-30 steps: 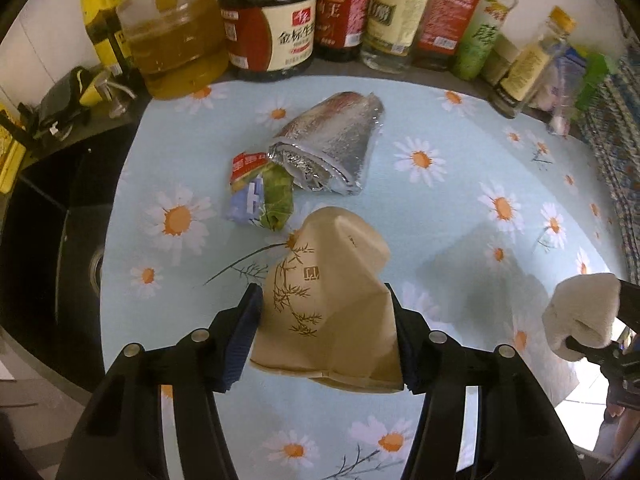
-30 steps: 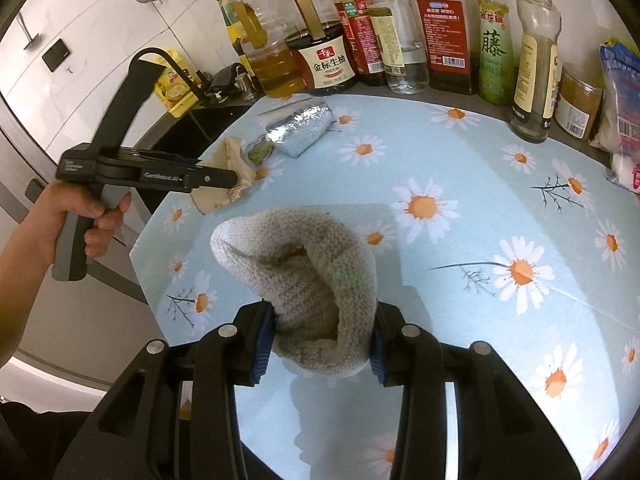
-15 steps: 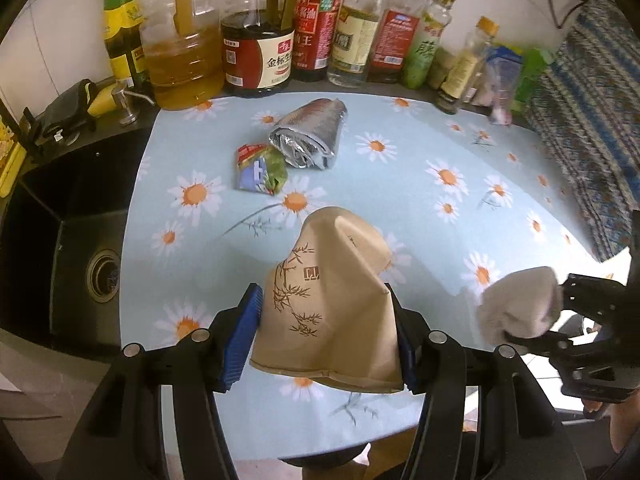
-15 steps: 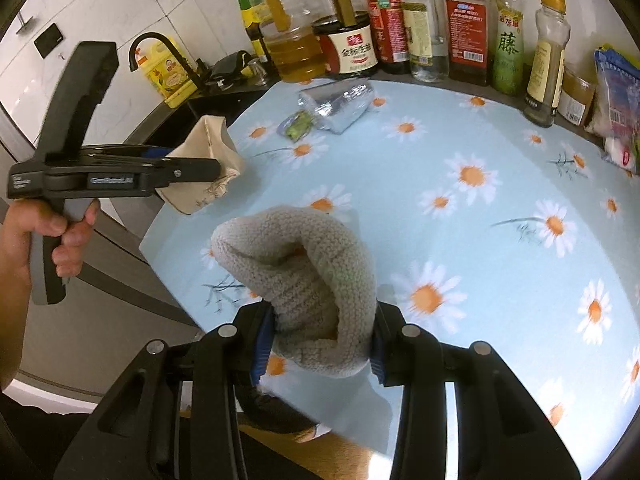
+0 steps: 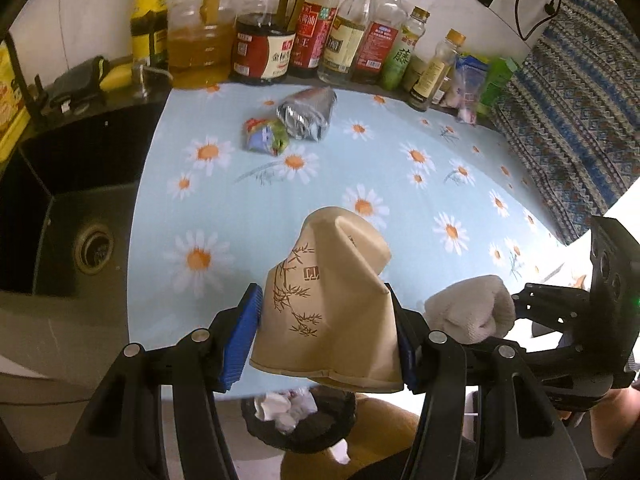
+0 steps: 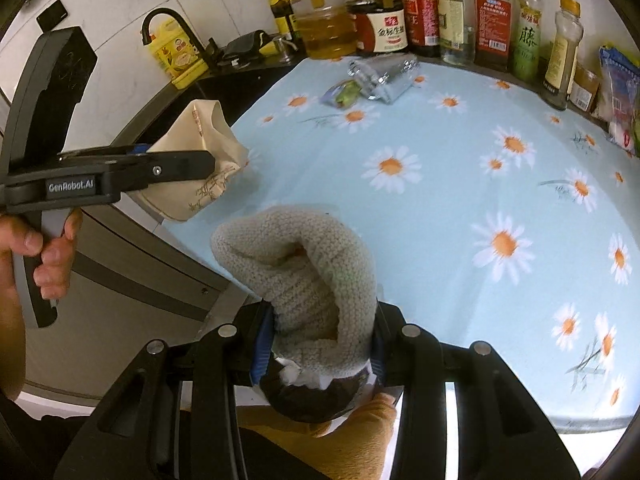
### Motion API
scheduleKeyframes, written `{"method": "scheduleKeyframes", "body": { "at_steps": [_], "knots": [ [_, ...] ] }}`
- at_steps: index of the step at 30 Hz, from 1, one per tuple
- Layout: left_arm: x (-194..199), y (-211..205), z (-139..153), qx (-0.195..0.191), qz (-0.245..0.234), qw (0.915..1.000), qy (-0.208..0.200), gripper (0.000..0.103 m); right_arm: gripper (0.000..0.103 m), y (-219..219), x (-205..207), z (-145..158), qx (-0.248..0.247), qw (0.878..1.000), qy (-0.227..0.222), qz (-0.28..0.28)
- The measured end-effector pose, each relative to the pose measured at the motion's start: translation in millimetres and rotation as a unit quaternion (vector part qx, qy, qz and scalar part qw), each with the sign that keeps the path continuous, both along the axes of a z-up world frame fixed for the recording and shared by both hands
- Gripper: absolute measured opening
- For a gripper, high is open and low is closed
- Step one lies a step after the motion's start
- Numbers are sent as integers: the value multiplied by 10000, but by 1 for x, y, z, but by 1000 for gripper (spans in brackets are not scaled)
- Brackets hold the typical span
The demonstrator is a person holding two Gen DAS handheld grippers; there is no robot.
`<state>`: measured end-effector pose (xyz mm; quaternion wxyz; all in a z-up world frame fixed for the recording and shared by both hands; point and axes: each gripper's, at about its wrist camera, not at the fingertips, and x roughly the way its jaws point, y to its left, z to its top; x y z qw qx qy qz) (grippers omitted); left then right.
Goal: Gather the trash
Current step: 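Lower both tools over the black bin and open them to drop the items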
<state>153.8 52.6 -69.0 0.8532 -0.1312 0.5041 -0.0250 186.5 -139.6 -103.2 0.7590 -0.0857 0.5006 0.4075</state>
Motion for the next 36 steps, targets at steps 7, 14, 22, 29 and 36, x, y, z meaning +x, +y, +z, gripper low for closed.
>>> {"method": "scheduleKeyframes", "body": {
  "at_steps": [7,14,22,29,36],
  "knots": [
    [-37,-7,-15,-201,-151,9996,136,56,40,4,-29,-9,-63,9999,91,-115],
    [-65,-11,-33,-331,-174,9988,311,56,40,7,-54,-22,-105,9995,248,-144],
    [-90,-16,-62,-501,-164,9963,673,56,40,10,-69,-46,-255,9984,481,-166],
    [-101,-18,-84,-619,-117,9934,957,57,41,6,-73,-59,-342,9972,625,-236],
    [-110,-16,-109,-716,-56,9893,1270,57,41,12,-77,-81,-472,9952,827,-205]
  ]
}}
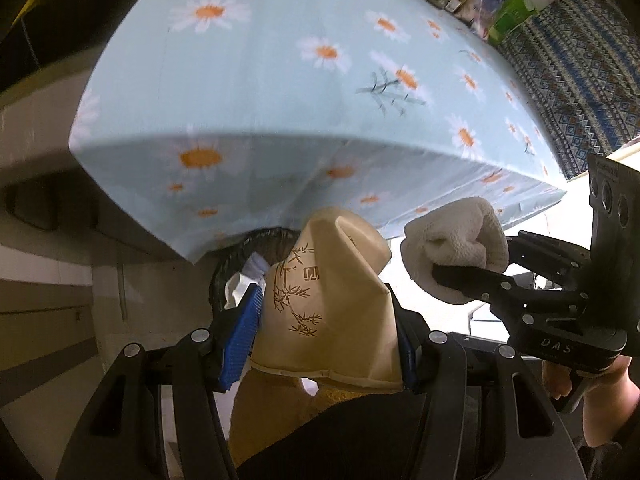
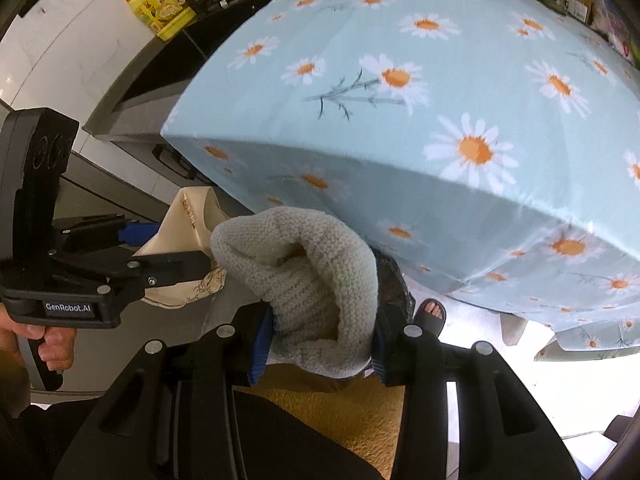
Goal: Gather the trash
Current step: 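Lower both tools over the black bin and open them to drop the items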
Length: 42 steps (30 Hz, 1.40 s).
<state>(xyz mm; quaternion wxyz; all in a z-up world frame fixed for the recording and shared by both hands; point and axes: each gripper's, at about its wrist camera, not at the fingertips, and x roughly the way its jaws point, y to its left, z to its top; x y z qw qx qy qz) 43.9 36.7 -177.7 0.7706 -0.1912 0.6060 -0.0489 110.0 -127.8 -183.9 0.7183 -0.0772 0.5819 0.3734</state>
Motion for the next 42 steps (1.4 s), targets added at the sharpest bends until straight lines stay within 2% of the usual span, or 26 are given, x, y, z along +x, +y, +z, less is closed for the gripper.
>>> {"method": "scheduleKeyframes", "body": {
  "at_steps": [10,17,23,25,27,28,30,42],
  "knots": [
    [-6,3,-41,-140,42,9985,533,57,42,3,0,-42,-258,9988,409,-83],
    [-8,-3,-55,-246,-4,9971,724,59,43,8,-4,-51,-316,9985,439,-15],
    [-4,-3,-59,-241,-16,9964,817,59,43,6,0,-53,-305,9983,490,-71],
    [-2,-4,-59,-225,-10,9959,876,62,50,5,3,-53,-269,9981,542,-104],
    [0,-4,-61,-159,47,9949,994,72,51,6,4,-51,-263,9983,506,-138],
    [0,-3,-62,-140,80,9947,1012,73,55,5,5,-50,-274,9984,477,-164],
    [1,-2,-62,-182,81,9947,1014,73,58,2,7,-48,-255,9982,487,-233],
    [2,3,-56,-161,160,9950,977,73,58,-7,19,-41,-106,9977,545,-396]
  ]
}}
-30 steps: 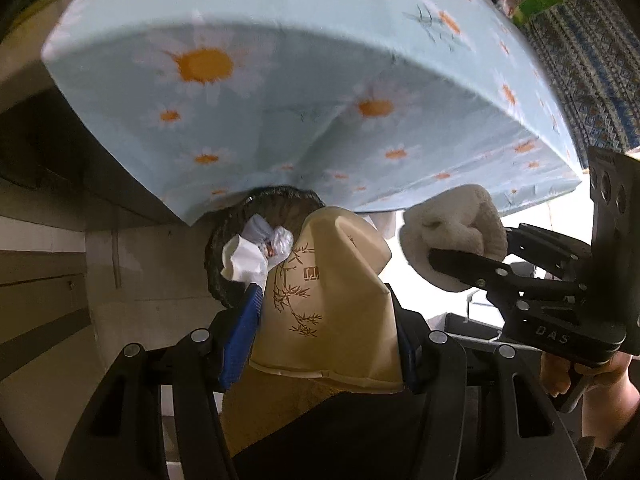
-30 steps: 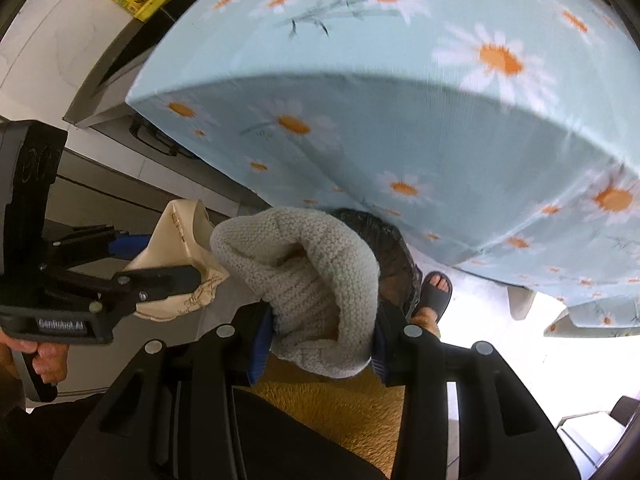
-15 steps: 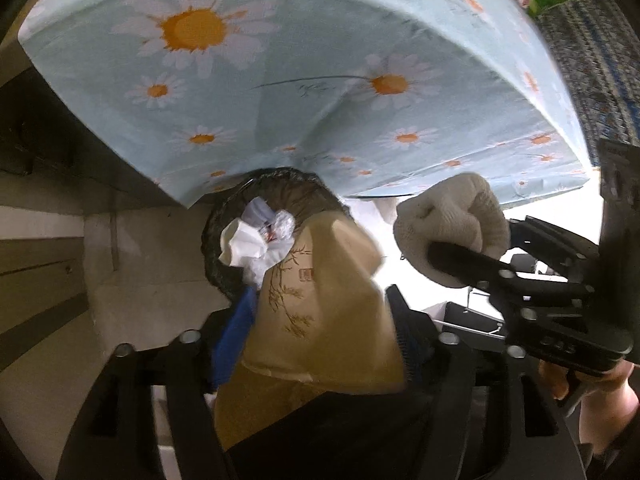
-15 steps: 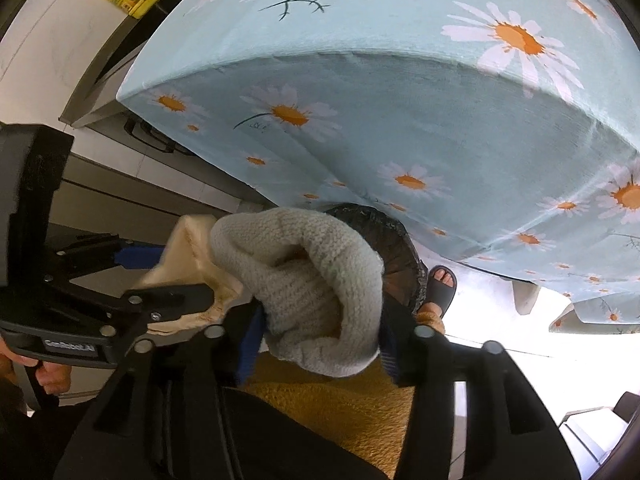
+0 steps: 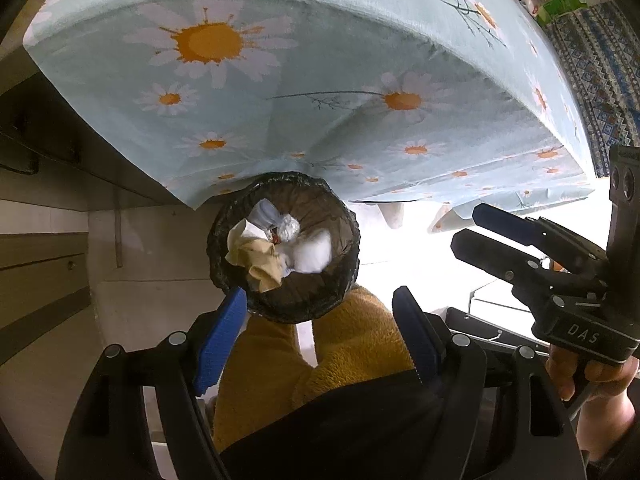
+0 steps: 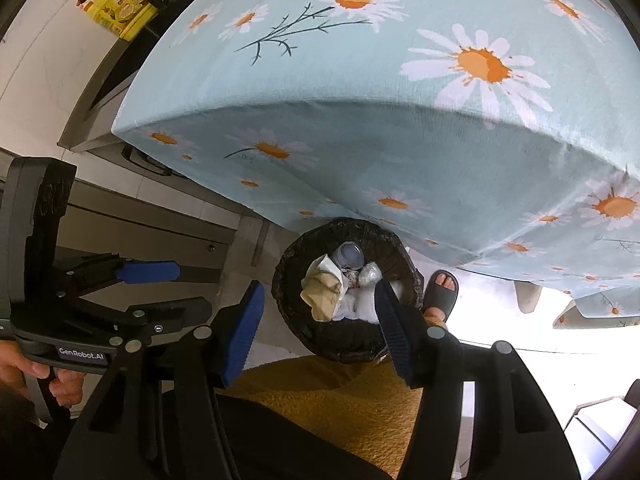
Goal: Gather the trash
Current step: 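Lower both tools over the black bin and open them to drop the items, then raise both open tools back toward the foil item on the counter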
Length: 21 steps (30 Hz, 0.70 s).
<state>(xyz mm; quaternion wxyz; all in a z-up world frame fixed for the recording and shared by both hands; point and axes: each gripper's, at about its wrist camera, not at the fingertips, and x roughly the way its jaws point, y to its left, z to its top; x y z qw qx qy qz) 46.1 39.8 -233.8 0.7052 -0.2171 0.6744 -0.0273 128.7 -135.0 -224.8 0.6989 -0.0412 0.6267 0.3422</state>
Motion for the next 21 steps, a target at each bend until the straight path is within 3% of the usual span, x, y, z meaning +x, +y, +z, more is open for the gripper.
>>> {"method": "scheduleKeyframes", "body": {
  "at_steps": [13,21],
  "knots": [
    [0,6,30,20,-3,9994,-353,73,60,2,-3,21,110,9996,-234,-86],
    [0,15,59,38,9,9974,-726,73,66,6,2,55,464,9974,-492,-247]
  ]
}}
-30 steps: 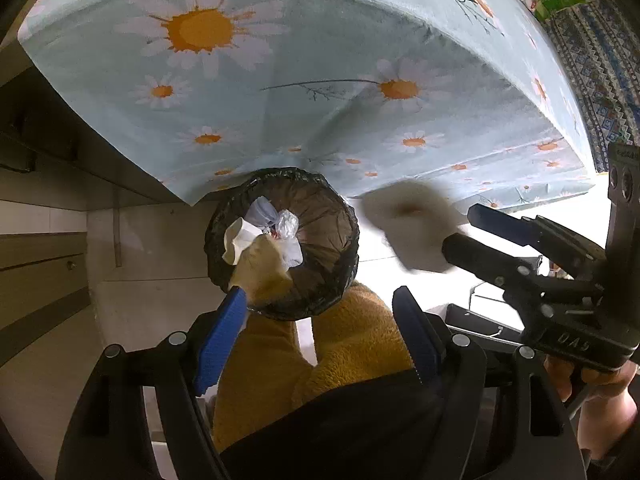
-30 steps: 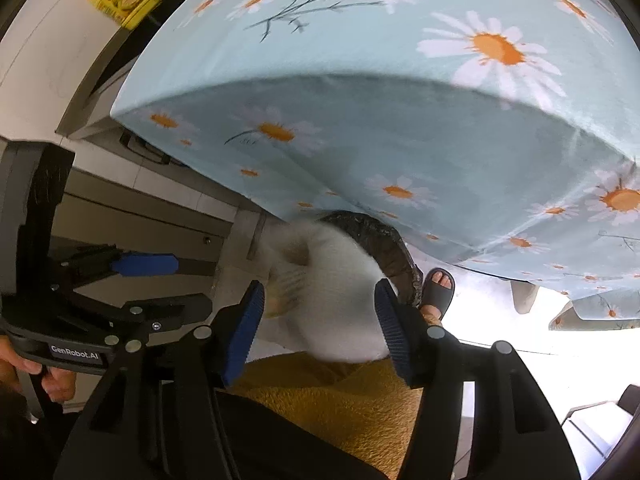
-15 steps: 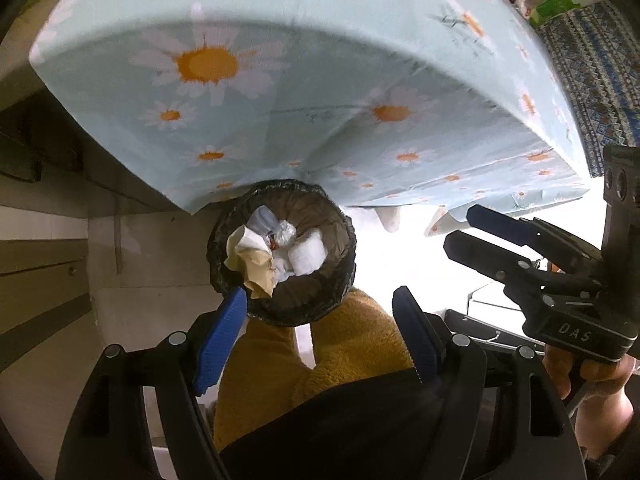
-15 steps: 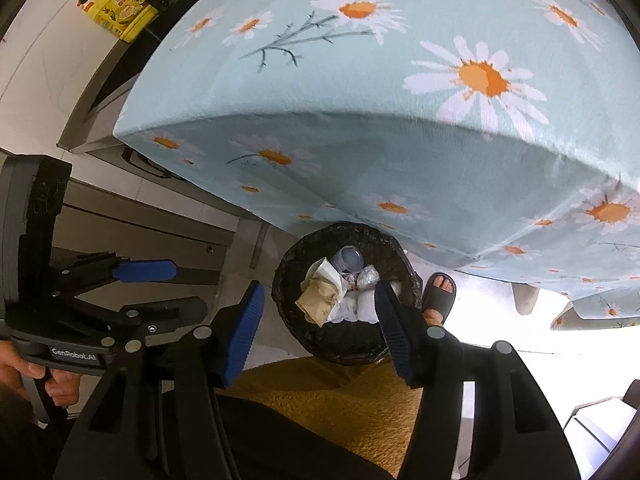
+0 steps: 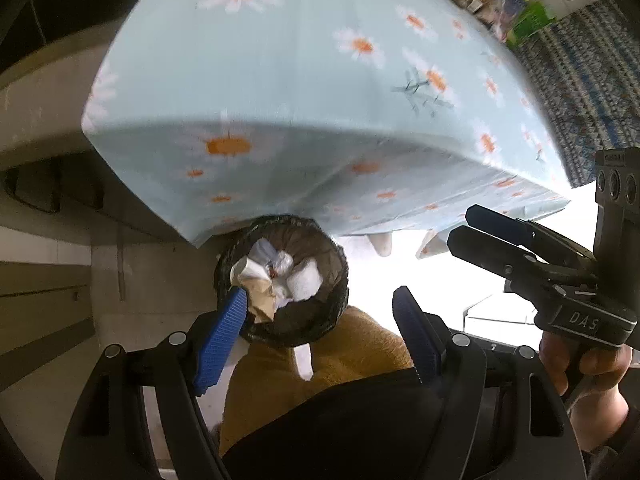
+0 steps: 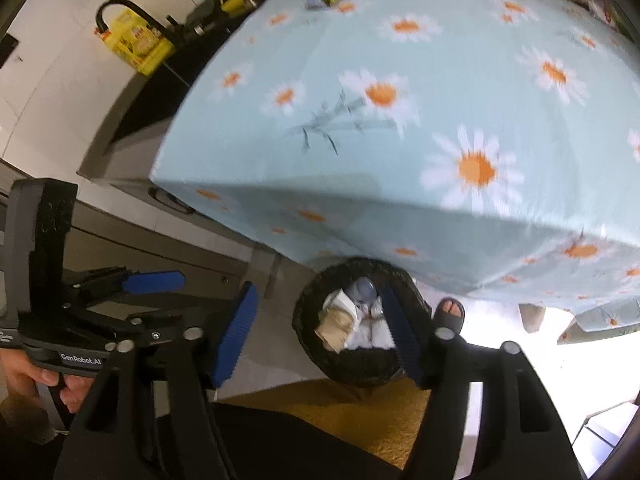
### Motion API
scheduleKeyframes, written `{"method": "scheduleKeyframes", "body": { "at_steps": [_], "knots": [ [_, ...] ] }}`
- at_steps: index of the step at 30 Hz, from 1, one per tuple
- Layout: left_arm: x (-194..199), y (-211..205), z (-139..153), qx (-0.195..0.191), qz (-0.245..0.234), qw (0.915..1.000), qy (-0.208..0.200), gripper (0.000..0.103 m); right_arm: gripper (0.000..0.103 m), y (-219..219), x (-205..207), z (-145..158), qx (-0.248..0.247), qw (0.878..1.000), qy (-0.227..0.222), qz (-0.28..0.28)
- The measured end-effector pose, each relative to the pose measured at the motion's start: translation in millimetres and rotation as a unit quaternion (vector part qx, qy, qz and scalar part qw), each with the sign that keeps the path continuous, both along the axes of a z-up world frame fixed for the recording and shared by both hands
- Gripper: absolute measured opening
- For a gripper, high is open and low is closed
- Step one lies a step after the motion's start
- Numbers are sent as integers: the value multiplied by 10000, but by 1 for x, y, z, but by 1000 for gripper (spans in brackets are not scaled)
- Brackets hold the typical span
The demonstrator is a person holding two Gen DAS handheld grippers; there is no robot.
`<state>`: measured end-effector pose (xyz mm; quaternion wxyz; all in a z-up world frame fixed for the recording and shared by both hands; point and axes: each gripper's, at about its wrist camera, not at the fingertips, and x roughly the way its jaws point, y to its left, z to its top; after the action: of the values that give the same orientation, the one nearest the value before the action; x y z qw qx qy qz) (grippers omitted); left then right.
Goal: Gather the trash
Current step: 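Raise both open tools back toward the foil item on the counter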
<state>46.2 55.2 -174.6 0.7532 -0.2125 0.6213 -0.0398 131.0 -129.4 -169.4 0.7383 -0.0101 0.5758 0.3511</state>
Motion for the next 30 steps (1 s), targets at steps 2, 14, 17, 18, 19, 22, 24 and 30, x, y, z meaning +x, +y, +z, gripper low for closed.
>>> {"method": "scheduleKeyframes", "body": {
  "at_steps": [2,14,17,18,19,22,24,30],
  "knots": [
    [1,3,8,15,2,9999,-114,73,66,2,1,9,38,9999,-96,-10],
    [20,13,53,162,5,9968,-777,73,66,-5,34,50,238,9981,-380,-431],
    [26,17,62,207,89,9958,-885,73,66,-3,50,55,265,9980,-382,-422],
    [28,17,65,219,111,9955,-911,73,66,-1,55,58,251,9979,-443,-393],
    [30,18,68,243,148,9951,-947,73,66,-1,61,61,266,9977,-515,-358],
    [39,21,75,310,272,9940,-1014,73,67,-3,82,67,359,9973,-538,-340],
    [46,22,78,335,376,9934,-1028,73,67,-2,95,71,380,9971,-585,-307],
    [65,22,85,419,728,9912,-1021,73,73,0,152,83,532,9963,-647,-198]
  ]
}}
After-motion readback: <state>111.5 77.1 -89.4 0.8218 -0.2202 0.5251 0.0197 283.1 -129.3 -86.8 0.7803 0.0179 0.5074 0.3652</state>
